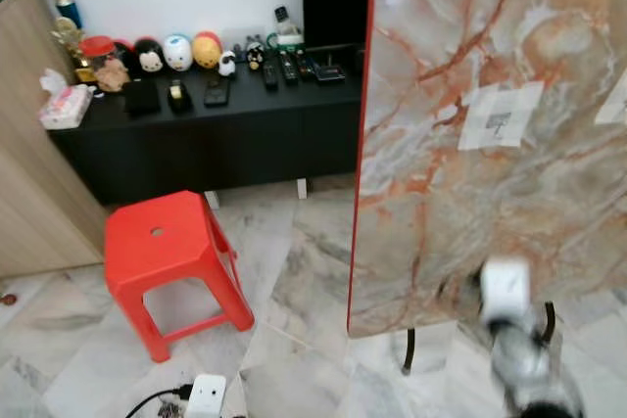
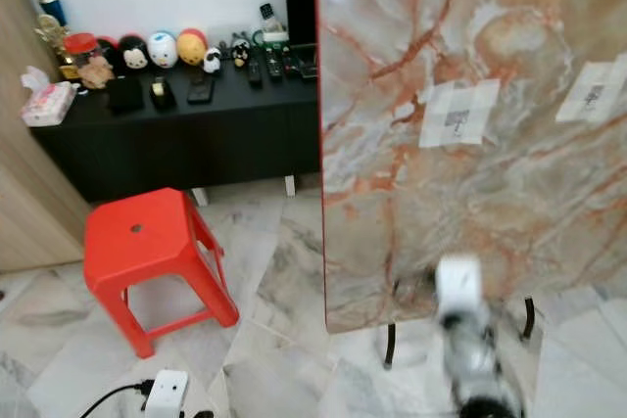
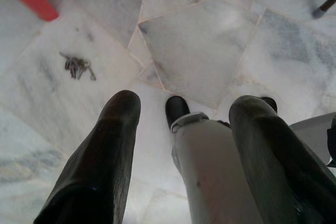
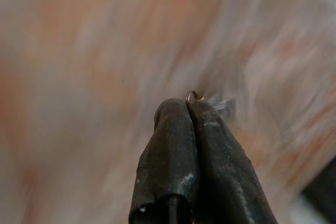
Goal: Hang keys on a hook
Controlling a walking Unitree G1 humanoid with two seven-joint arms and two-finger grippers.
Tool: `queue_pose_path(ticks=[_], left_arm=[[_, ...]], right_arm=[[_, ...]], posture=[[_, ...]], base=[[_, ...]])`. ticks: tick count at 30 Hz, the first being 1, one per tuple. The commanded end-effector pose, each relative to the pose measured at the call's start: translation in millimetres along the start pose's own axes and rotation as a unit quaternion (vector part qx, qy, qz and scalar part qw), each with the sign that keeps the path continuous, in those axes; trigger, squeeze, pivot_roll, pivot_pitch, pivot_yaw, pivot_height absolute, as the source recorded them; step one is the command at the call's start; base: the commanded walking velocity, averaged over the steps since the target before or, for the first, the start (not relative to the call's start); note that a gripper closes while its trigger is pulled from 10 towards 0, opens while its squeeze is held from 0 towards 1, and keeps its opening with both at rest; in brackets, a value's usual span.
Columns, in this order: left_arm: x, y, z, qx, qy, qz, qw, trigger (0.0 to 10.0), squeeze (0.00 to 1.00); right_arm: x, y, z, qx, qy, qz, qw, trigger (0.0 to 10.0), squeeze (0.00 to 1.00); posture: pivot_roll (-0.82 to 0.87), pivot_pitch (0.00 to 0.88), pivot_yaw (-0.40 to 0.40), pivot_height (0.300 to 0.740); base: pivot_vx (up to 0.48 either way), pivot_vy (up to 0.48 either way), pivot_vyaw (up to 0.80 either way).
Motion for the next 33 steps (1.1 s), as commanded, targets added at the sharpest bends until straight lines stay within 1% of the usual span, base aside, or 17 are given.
queue_pose_path(ticks=[1, 3, 7, 10, 11, 12, 14, 15, 16, 17, 22, 27, 31, 33], left_arm=[[-9.6, 1.9, -3.3, 0.003, -0.011, -0.017, 1.000, 10.0, 0.00], [-10.2, 2.1, -3.8, 0.003, -0.011, -0.018, 1.000, 10.0, 0.00], [-10.6, 2.3, -4.5, 0.004, -0.012, -0.018, 1.000, 10.0, 0.00], [-10.3, 2.4, -5.1, 0.005, -0.012, -0.018, 1.000, 10.0, 0.00], [-10.2, 2.3, -5.2, 0.005, -0.012, -0.018, 1.000, 10.0, 0.00], [-9.7, 2.3, -5.6, 0.005, -0.012, -0.018, 1.000, 10.0, 0.00], [-9.2, 2.2, -5.9, 0.006, -0.011, -0.017, 1.000, 10.0, 0.00], [-8.9, 2.2, -6.2, 0.006, -0.011, -0.017, 1.000, 10.0, 0.00], [-8.9, 2.2, -6.2, 0.006, -0.011, -0.017, 1.000, 10.0, 0.00], [-8.6, 2.1, -6.6, 0.007, -0.011, -0.017, 1.000, 10.0, 0.00], [-7.8, 2.0, -7.0, 0.007, -0.012, -0.017, 1.000, 10.0, 0.00], [-6.8, 2.0, -8.1, 0.009, -0.010, -0.015, 1.000, 10.0, 0.00], [-6.4, 2.0, -8.5, 0.010, -0.010, -0.014, 1.000, 10.0, 0.00], [-6.0, 2.0, -8.8, 0.010, -0.010, -0.014, 1.000, 10.0, 0.00]], right_arm=[[-4.1, 7.0, -3.9, -0.011, -0.008, -0.005, 1.000, 10.0, 0.00], [4.1, 6.2, 0.9, -0.033, -0.012, 0.011, 0.999, 10.0, 0.00], [7.3, 9.6, 2.9, -0.049, -0.013, 0.017, 0.999, 10.0, 0.00], [10.8, 13.2, 8.5, -0.072, -0.004, 0.024, 0.997, 10.0, 0.00], [12.4, 13.7, 11.4, -0.081, -0.008, 0.026, 0.996, 10.0, 0.00], [16.8, 13.6, 18.8, -0.100, -0.009, 0.031, 0.994, 10.0, 0.00], [20.6, 12.5, 24.2, -0.112, -0.009, 0.035, 0.993, 10.0, 0.00], [29.2, 9.5, 30.2, -0.122, -0.006, 0.050, 0.991, 10.0, 0.00], [29.2, 9.5, 30.2, -0.122, -0.006, 0.050, 0.991, 10.0, 0.00], [40.3, 5.5, 33.9, -0.124, 0.006, 0.069, 0.990, 10.0, 0.00], [61.3, -4.8, 36.6, -0.120, 0.037, 0.102, 0.987, 10.0, 0.00], [79.7, -12.4, 37.9, -0.116, 0.044, 0.123, 0.985, 10.0, 0.00], [88.4, -13.8, 37.1, -0.113, 0.059, 0.140, 0.982, 10.0, 0.00], [95.4, -14.6, 34.2, -0.104, 0.074, 0.153, 0.980, 10.0, 0.00]], posture=[[-0.04, 0.000, -0.008, 0.740], [-0.04, 0.004, -0.008, 0.740], [-0.04, 0.009, -0.008, 0.740], [-0.04, 0.018, -0.006, 0.740], [-0.04, 0.022, -0.006, 0.740], [-0.04, 0.027, -0.005, 0.740], [-0.04, 0.031, -0.004, 0.740], [-0.04, 0.031, -0.002, 0.740], [-0.04, 0.031, -0.002, 0.740], [-0.05, 0.032, 0.001, 0.740], [-0.04, 0.030, 0.002, 0.740], [-0.04, 0.033, 0.005, 0.740], [-0.03, 0.039, 0.006, 0.740], [-0.03, 0.045, 0.007, 0.740]], base=[[0.000, 0.000, 0.00], [0.000, 0.000, 0.00], [0.000, 0.000, 0.00], [0.000, 0.000, 0.00], [0.000, 0.000, 0.00], [0.000, 0.000, 0.00], [0.000, 0.000, 0.00], [0.000, 0.000, 0.00], [0.000, 0.000, 0.00], [0.000, 0.000, 0.00], [0.000, 0.000, 0.00], [0.000, 0.000, 0.00], [0.000, 0.000, 0.00], [0.000, 0.000, 0.00]])
Point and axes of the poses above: a point about 5 cm out from each wrist's last joint towards the gripper, its own y axis pointing back from the gripper into the wrist, its own x axis along the axis of the wrist's last joint, z = x × y, the point moved 4 cm from there along -y, pointing out of the wrist towards the gripper, and after that the axes turned 13 degrees about y, right-handed, at the moved point
